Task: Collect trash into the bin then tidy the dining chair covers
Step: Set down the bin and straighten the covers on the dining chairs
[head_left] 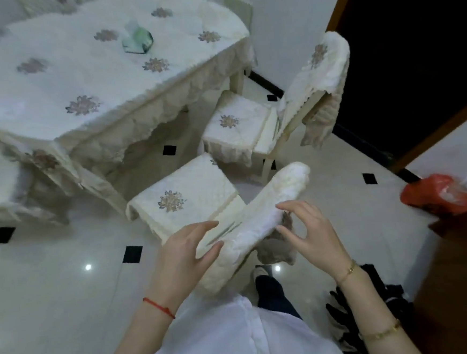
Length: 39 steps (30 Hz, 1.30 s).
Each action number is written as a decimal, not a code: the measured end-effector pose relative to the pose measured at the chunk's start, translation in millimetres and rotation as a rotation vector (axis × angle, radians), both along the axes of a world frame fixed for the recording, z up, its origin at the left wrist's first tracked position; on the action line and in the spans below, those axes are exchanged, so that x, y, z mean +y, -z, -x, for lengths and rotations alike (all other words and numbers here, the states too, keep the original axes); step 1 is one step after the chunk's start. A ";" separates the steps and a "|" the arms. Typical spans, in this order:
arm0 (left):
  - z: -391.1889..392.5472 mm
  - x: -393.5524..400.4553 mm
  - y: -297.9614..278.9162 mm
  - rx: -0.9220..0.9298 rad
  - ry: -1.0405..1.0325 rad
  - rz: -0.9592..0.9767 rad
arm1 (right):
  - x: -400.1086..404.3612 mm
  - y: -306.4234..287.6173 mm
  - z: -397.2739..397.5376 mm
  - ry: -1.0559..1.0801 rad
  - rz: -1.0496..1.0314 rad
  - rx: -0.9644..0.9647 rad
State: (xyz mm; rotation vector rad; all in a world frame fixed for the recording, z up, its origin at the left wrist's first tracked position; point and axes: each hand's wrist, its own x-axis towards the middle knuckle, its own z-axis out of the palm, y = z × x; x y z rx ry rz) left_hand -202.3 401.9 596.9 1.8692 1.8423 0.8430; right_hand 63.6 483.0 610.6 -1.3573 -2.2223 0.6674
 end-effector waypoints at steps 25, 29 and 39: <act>-109.8 35.7 52.4 0.015 -0.450 0.263 | 177.7 72.7 -28.2 -0.869 0.143 -0.118; -110.7 36.6 55.6 0.034 -0.483 0.219 | 181.0 78.6 -25.8 -0.878 0.105 -0.104; -98.8 48.9 58.5 0.057 -0.543 0.075 | 195.9 91.6 -8.0 -0.845 0.016 -0.004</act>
